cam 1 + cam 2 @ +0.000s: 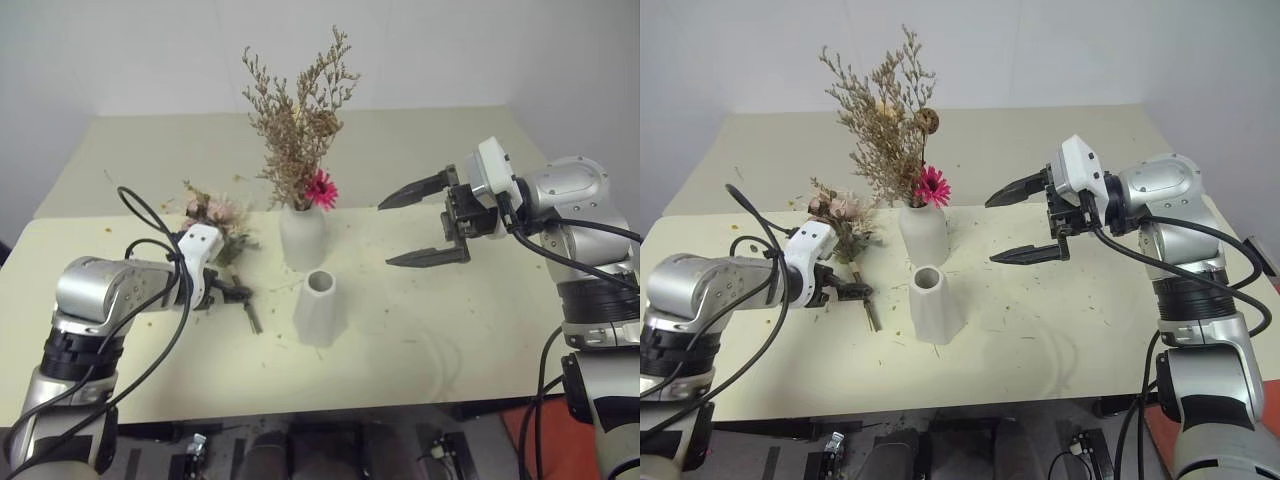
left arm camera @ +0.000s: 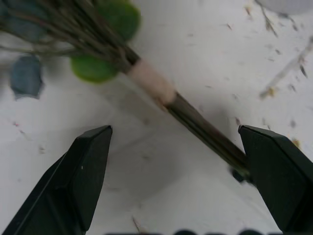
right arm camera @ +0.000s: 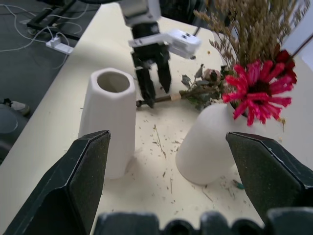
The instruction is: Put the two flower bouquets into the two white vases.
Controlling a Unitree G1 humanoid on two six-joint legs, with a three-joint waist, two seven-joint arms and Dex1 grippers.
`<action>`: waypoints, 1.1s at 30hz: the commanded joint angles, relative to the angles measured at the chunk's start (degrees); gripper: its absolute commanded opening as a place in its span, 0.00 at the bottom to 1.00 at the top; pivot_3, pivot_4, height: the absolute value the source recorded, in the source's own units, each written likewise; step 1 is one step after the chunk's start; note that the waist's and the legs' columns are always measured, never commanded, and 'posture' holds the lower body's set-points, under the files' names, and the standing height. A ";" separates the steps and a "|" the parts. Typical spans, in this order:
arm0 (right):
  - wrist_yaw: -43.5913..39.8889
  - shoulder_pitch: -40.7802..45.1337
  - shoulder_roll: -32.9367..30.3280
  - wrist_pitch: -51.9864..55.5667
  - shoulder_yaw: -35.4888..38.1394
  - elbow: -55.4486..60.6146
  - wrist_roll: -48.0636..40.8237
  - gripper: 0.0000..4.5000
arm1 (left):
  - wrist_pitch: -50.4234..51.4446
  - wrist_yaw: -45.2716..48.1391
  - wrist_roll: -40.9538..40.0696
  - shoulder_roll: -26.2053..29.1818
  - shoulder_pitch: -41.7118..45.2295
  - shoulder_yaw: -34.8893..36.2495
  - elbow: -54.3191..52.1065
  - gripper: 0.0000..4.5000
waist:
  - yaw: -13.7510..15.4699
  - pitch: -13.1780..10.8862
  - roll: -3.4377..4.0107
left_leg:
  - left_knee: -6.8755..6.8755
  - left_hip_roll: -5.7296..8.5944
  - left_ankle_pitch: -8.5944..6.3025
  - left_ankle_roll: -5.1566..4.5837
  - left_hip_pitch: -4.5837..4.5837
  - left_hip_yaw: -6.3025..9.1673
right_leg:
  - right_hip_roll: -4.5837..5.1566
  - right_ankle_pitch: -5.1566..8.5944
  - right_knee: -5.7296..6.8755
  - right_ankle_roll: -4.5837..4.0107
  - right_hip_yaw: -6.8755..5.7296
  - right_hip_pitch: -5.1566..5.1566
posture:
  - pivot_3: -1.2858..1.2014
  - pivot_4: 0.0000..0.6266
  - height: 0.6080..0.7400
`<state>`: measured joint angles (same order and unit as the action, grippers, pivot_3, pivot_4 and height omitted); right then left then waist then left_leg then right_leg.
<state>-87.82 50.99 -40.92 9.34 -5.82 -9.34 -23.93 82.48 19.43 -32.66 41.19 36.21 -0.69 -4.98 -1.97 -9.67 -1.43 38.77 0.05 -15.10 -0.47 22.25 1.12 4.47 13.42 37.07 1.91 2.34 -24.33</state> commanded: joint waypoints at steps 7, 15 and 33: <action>-1.07 -2.25 -2.22 1.51 2.33 5.40 -3.28 1.00 | -2.46 -1.51 6.00 -1.18 0.67 1.71 2.75 0.42 | 0.39 0.00 0.00 | 0.04 0.01 0.01 0.02 -0.04 0.00 | 0.01 0.00 -0.04 0.00 0.02 0.00 | 0.52 0.24 1.00; -1.14 -3.22 -2.57 2.75 2.52 5.92 -4.24 1.00 | -5.01 0.18 5.90 1.26 -3.90 9.09 -3.84 0.03 | 0.50 0.00 0.00 | 0.04 -0.01 0.01 0.03 0.04 0.00 | 0.03 0.00 0.00 0.00 0.01 -0.04 | 0.52 0.24 1.00; -3.83 -4.24 -4.61 6.20 2.66 -0.04 -6.12 1.00 | -21.13 2.40 -40.35 -7.82 -10.20 48.20 -28.94 0.03 | 1.26 -0.01 -0.03 | 0.05 0.00 0.01 0.04 0.07 0.00 | 0.30 -0.02 -0.31 0.04 -0.04 0.02 | 0.52 0.24 1.00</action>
<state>-88.95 46.23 -44.57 15.49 -4.85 -9.88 -29.39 62.82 23.40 -66.53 33.01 25.80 47.00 -32.46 -0.71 -9.68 -1.46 38.83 0.05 -15.10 -0.44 22.29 1.12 4.76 13.39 36.78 1.95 2.30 -24.29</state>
